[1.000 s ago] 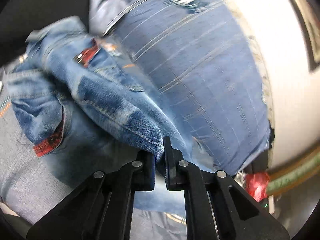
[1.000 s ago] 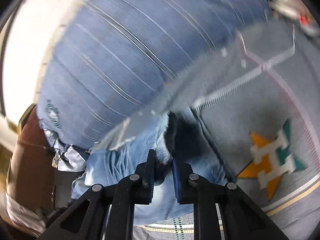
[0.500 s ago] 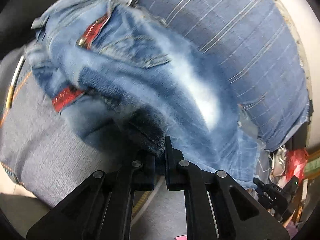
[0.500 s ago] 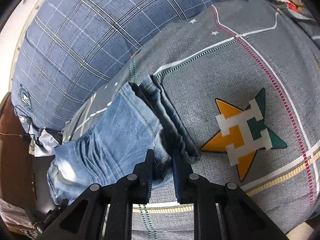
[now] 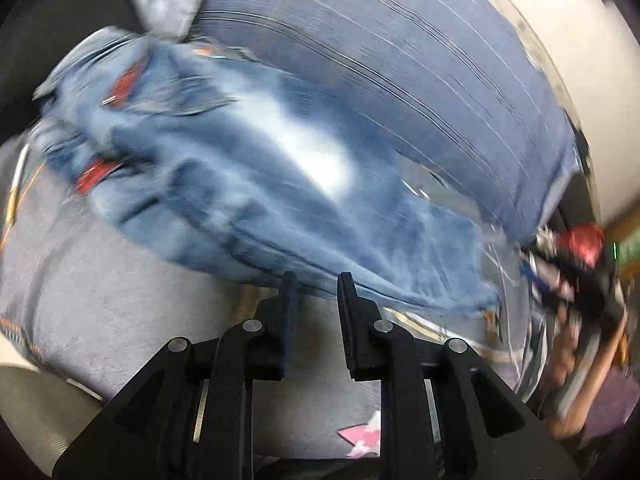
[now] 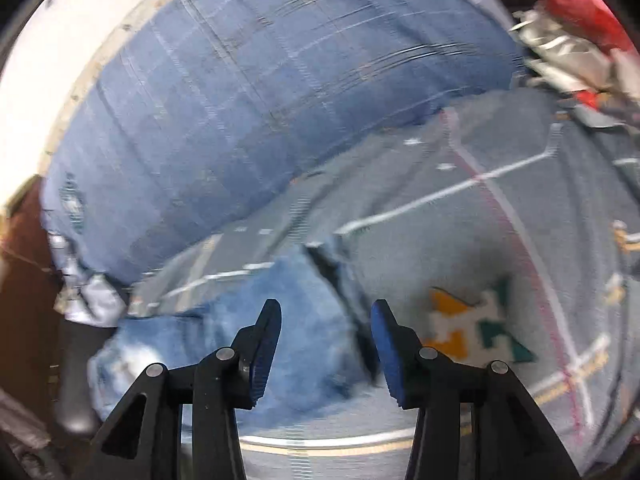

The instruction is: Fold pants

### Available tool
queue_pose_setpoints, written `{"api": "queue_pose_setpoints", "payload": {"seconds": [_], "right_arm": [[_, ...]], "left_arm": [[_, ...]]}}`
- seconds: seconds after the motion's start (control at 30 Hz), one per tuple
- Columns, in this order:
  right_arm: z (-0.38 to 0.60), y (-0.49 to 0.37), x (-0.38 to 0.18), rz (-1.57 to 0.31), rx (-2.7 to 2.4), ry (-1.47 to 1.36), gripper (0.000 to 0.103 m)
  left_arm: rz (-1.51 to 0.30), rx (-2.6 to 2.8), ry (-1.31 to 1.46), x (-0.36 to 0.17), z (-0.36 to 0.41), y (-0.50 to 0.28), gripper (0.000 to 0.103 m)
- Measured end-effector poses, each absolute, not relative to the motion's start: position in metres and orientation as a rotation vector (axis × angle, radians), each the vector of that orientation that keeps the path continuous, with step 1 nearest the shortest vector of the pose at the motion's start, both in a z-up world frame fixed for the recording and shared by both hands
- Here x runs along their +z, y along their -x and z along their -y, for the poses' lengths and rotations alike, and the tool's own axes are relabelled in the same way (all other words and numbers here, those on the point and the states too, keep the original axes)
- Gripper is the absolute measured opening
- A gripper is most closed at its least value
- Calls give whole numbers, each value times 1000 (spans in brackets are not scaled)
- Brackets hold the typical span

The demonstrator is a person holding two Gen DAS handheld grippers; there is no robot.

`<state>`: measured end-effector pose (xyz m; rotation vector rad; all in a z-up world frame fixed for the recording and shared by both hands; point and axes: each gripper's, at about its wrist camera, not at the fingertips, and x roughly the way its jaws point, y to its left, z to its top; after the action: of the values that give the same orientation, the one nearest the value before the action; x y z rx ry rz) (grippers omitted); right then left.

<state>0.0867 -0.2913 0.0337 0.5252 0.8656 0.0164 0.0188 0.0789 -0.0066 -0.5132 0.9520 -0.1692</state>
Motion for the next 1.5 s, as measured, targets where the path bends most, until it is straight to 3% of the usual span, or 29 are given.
{"api": "queue_pose_setpoints", "payload": {"seconds": [0.17, 0.43, 0.57, 0.63, 0.67, 0.9, 1.07, 1.17, 1.23, 1.3, 1.33, 1.5], "right_arm": [[280, -158, 42, -920, 122, -404, 45], [282, -191, -18, -1058, 214, -451, 44], [277, -198, -31, -1111, 267, -488, 32], [268, -201, -29, -1115, 263, -436, 9], [265, -201, -27, -1116, 233, -396, 4], [288, -166, 19, -926, 115, -430, 3], [288, -200, -35, -1098, 126, -418, 3], [289, -193, -29, -1093, 146, -427, 8], [292, -175, -12, -1047, 127, -411, 19], [298, -158, -3, -1012, 124, -422, 43], [303, -146, -1, -1000, 115, -435, 46], [337, -105, -13, -1006, 53, -623, 47]], "left_arm": [[-1027, -288, 491, 22, -43, -75, 18], [-1015, -348, 497, 8, -16, -125, 21], [-1015, -344, 490, 6, -19, -123, 21], [-1007, -350, 531, 7, -25, -121, 21], [-1003, -351, 543, 8, -27, -121, 21], [-974, -291, 562, 8, -40, -114, 21], [-991, -266, 539, -1, -36, -114, 21], [-1000, -275, 543, -3, -37, -110, 21], [-998, -291, 540, -2, -35, -106, 21], [-988, -319, 522, -1, -28, -101, 21], [-980, -345, 502, 1, -20, -97, 21], [-903, -491, 265, 11, 39, -71, 21]]}}
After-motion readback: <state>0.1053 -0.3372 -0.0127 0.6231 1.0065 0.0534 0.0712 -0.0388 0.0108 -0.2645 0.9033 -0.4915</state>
